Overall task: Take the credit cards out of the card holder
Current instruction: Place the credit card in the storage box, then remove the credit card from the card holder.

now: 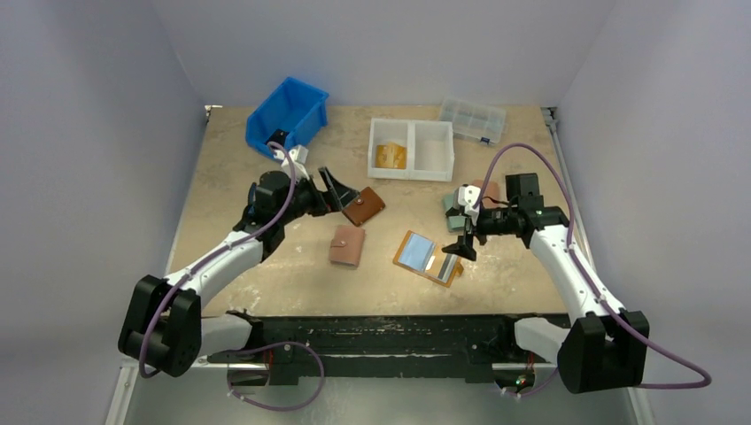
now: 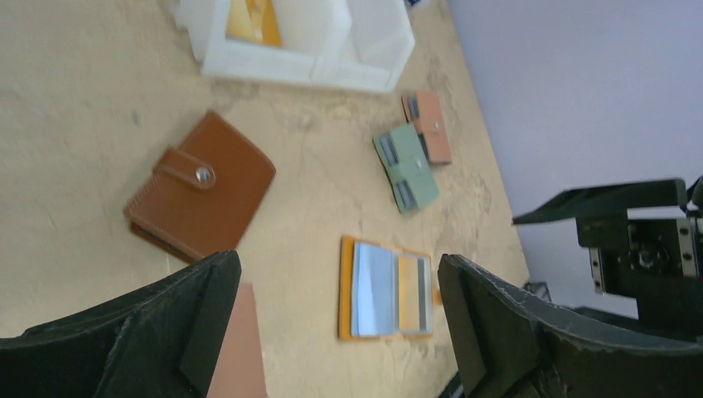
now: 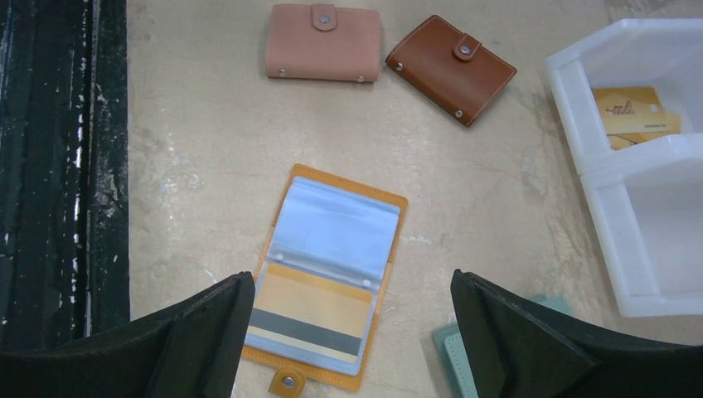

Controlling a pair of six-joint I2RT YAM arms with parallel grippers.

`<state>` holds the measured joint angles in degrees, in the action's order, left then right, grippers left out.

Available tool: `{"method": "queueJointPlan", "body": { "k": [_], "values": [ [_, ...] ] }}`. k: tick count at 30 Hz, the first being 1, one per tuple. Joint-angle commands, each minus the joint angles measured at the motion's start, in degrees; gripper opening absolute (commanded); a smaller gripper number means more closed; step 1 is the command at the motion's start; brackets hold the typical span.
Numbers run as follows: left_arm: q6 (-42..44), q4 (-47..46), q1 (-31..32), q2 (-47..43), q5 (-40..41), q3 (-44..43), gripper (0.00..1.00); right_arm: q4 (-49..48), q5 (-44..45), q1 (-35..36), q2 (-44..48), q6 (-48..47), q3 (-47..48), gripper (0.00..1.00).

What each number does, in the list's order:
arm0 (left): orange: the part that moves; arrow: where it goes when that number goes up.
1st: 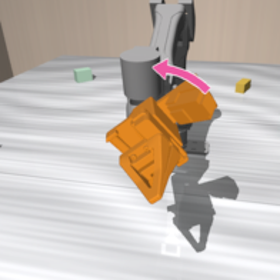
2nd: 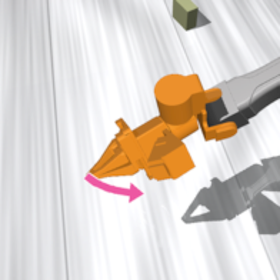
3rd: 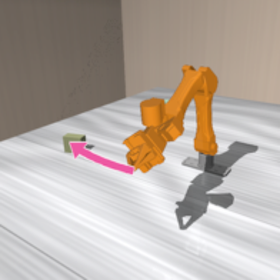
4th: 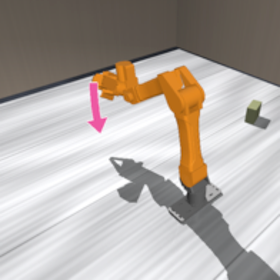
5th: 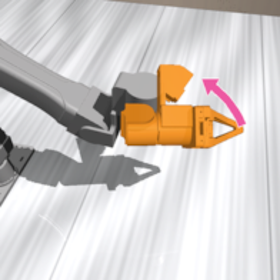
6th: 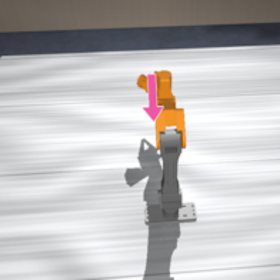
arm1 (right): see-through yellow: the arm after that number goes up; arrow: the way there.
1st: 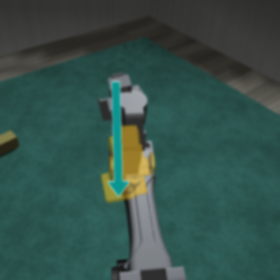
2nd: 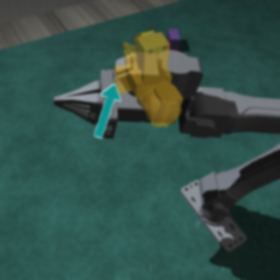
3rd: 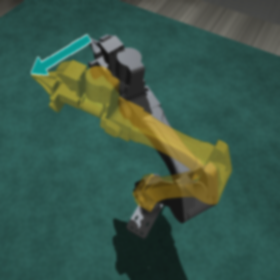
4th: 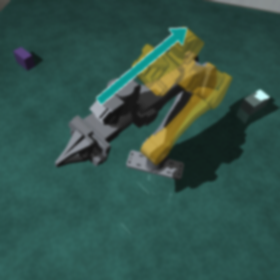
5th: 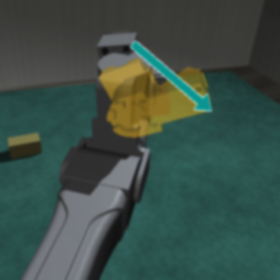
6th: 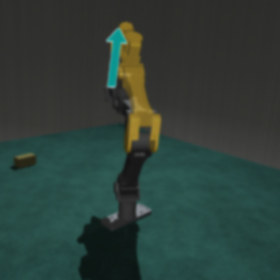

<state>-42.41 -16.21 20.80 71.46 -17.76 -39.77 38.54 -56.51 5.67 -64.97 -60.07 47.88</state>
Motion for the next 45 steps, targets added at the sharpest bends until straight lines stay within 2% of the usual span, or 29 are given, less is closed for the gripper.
{"method": "queueJointPlan", "body": {
  "k": [1,5,8,13,17,23,27,29,35,45],
  "values": [
    [-4.5,-5.9,0.8,-3.8,-9.9,4.2,0.96,-3.2,2.0,-0.1,3.4,4.9,-0.7,0.99],
    [-1.8,-3.7,7.3,-3.6,-7.9,5.7,0.95,-6.7,5.2,-0.1,4.6,9.0,-2.7,0.99],
    [1.5,-0.9,14.8,-2.1,-2.9,4.2,0.95,-5.0,6.1,-0.1,3.5,6.9,-2.6,0.99],
    [3.2,-1.2,23.2,1.8,3.4,2.9,0.81,-3.3,6.7,0.0,2.3,3.6,-3.2,0.97],
    [2.0,-5.0,27.2,6.0,5.6,2.4,0.71,-3.3,7.5,0.1,0.6,4.1,-3.1,0.81],
    [-2.6,-14.0,29.3,12.7,4.8,3.0,0.58,-0.5,11.5,1.7,-3.8,1.0,-2.0,0.34],
    [-4.6,-18.0,30.0,16.3,4.2,2.6,0.55,-1.5,16.1,4.9,-3.9,-3.6,-5.1,0.19],
    [-5.3,-19.7,30.1,17.8,4.2,2.3,0.50,-1.9,17.7,6.1,-4.1,-6.4,-6.4,0.13],
    [-8.1,-25.5,30.2,24.7,1.8,0.0,0.30,-1.7,21.9,8.2,-8.1,-9.0,-7.0,0.00],
    [-10.8,-29.7,30.4,33.3,-0.1,-3.7,0.20,-1.3,24.0,8.9,-10.4,-13.1,-8.8,0.00]
  ]
}}
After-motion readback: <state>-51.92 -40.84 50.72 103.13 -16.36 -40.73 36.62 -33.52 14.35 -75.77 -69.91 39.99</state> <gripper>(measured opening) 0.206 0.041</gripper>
